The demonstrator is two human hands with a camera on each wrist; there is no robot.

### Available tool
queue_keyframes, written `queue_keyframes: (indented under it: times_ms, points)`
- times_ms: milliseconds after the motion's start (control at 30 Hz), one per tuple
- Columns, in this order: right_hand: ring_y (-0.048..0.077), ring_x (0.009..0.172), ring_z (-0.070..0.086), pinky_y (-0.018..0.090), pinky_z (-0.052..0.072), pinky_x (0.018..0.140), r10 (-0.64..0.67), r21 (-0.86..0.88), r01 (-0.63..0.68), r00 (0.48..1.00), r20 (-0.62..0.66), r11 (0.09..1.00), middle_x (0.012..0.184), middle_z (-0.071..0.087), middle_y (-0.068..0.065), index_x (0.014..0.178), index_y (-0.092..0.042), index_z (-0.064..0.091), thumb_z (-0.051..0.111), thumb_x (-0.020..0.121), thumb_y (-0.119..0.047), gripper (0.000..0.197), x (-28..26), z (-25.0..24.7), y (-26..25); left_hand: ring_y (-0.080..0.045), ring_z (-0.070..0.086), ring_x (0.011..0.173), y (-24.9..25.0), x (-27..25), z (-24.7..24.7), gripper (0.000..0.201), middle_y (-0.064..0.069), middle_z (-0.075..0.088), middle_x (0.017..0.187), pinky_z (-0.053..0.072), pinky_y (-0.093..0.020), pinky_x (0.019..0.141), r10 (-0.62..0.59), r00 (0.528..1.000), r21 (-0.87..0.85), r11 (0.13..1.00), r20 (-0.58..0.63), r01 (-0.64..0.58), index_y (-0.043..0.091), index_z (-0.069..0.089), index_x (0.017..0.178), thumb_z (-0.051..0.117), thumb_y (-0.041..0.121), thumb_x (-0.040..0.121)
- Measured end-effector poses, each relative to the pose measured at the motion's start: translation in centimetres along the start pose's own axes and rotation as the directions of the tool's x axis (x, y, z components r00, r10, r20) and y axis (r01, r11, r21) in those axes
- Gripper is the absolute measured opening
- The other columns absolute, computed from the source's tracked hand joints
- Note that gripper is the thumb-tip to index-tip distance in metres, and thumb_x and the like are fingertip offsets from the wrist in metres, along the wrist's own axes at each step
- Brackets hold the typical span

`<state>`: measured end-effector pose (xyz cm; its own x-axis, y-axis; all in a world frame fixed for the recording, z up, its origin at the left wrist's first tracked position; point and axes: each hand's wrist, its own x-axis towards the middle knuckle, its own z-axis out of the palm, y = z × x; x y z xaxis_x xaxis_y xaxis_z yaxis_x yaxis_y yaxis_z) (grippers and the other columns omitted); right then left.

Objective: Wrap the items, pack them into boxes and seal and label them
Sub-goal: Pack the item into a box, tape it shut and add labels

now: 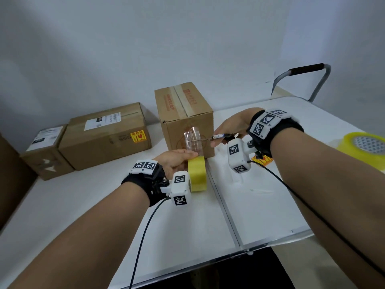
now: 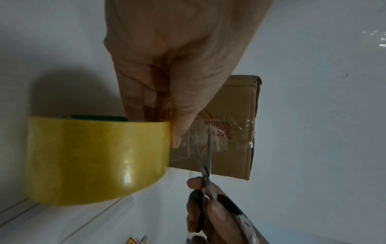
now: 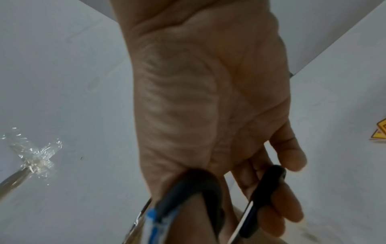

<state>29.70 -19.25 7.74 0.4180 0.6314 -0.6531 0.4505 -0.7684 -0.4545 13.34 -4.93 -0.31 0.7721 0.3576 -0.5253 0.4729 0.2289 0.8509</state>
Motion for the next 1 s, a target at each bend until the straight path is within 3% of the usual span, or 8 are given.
queue_keyframes:
  times_ms: [100, 200, 300, 633, 767, 900, 933, 1000]
  points:
    - [0.011, 0.086, 0.054, 0.021, 0.04, 0.068, -0.044, 0.022, 0.045, 0.999, -0.02, 0.999, 0.097, 0.061, -0.002, 0.126, -0.017, 0.063, 0.068, 0.089, -0.034, 0.041, -0.3, 0.3, -0.6, -0.019, 0.068, 0.08, 0.0, 0.1, 0.1, 0.008, -0.01, 0.071, 0.095, 0.059, -0.031, 0.071, 0.007, 1.0, 0.009, 1.0, 0.006, -0.007, 0.011, 0.067, 0.098, 0.067, 0.014, 0.091]
    - [-0.002, 0.065, 0.056, 0.015, 0.04, 0.059, -0.16, -0.088, 0.152, 0.983, -0.092, 0.984, 0.067, 0.063, -0.021, 0.114, -0.025, 0.07, 0.072, 0.086, -0.035, 0.03, -0.7, 0.1, -0.5, -0.018, 0.068, 0.078, 0.0, 0.3, -0.1, 0.006, -0.008, 0.072, 0.093, 0.058, -0.03, 0.07, 0.009, 1.0, 0.021, 1.0, 0.004, -0.009, 0.012, 0.067, 0.095, 0.067, 0.016, 0.091]
    - [-0.008, 0.053, 0.058, 0.008, 0.042, 0.048, -0.19, -0.074, 0.185, 0.979, -0.071, 0.98, 0.06, 0.064, -0.022, 0.105, -0.027, 0.073, 0.077, 0.083, -0.026, 0.023, -0.7, 0.0, -0.3, -0.016, 0.069, 0.071, 0.1, 0.2, 0.0, 0.004, -0.006, 0.073, 0.084, 0.059, -0.028, 0.066, 0.005, 1.0, 0.036, 0.999, 0.008, -0.005, 0.014, 0.066, 0.088, 0.068, 0.017, 0.091]
    - [-0.005, 0.046, 0.051, 0.005, 0.033, 0.044, -0.258, -0.167, 0.238, 0.96, -0.11, 0.957, 0.05, 0.058, -0.02, 0.092, -0.027, 0.074, 0.077, 0.082, -0.029, 0.011, -0.8, 0.8, 0.4, -0.014, 0.069, 0.064, 0.6, -0.8, 0.0, 0.004, -0.005, 0.073, 0.077, 0.059, -0.027, 0.058, -0.042, 0.998, 0.076, 0.996, 0.045, 0.038, 0.013, 0.065, 0.088, 0.066, 0.015, 0.092]
    - [0.005, 0.056, 0.051, 0.01, 0.037, 0.046, -0.22, -0.201, 0.189, 0.964, -0.149, 0.961, 0.058, 0.059, -0.013, 0.087, -0.027, 0.07, 0.074, 0.085, -0.024, 0.006, 0.1, 1.5, 0.6, -0.015, 0.059, 0.069, 1.1, -1.5, -1.3, 0.006, -0.005, 0.066, 0.083, 0.053, -0.029, 0.068, -0.118, 0.987, 0.272, 0.959, 0.11, 0.085, 0.016, 0.067, 0.095, 0.069, 0.018, 0.09]
    - [0.014, 0.075, 0.054, 0.027, 0.046, 0.075, -0.215, -0.288, 0.179, 0.972, -0.098, 0.941, 0.081, 0.058, -0.008, 0.096, -0.027, 0.059, 0.077, 0.081, -0.026, 0.024, 0.6, 2.8, 0.4, -0.017, 0.061, 0.074, 2.3, -3.5, -3.4, 0.006, -0.004, 0.068, 0.087, 0.052, -0.028, 0.071, -0.032, 0.999, 0.608, 0.794, 0.013, 0.018, 0.016, 0.07, 0.091, 0.066, 0.019, 0.093]
    - [0.016, 0.081, 0.054, 0.031, 0.046, 0.079, -0.219, -0.317, 0.183, 0.972, -0.082, 0.931, 0.088, 0.057, -0.006, 0.102, -0.025, 0.055, 0.078, 0.081, -0.026, 0.031, 0.6, 3.2, 0.3, -0.02, 0.065, 0.077, 2.5, -3.9, -4.2, 0.006, -0.004, 0.069, 0.09, 0.054, -0.028, 0.071, 0.034, 0.998, 0.708, 0.706, -0.059, 0.018, 0.016, 0.071, 0.091, 0.066, 0.02, 0.093]
    - [0.02, 0.096, 0.055, 0.038, 0.047, 0.09, -0.215, -0.418, 0.166, 0.974, -0.074, 0.893, 0.104, 0.054, -0.002, 0.114, -0.025, 0.047, 0.076, 0.082, -0.022, 0.043, 1.0, 4.2, 0.3, -0.024, 0.066, 0.09, 2.5, -4.0, -5.9, 0.011, -0.003, 0.069, 0.101, 0.054, -0.03, 0.074, 0.197, 0.968, 0.918, 0.391, -0.157, 0.069, 0.016, 0.072, 0.096, 0.065, 0.023, 0.092]
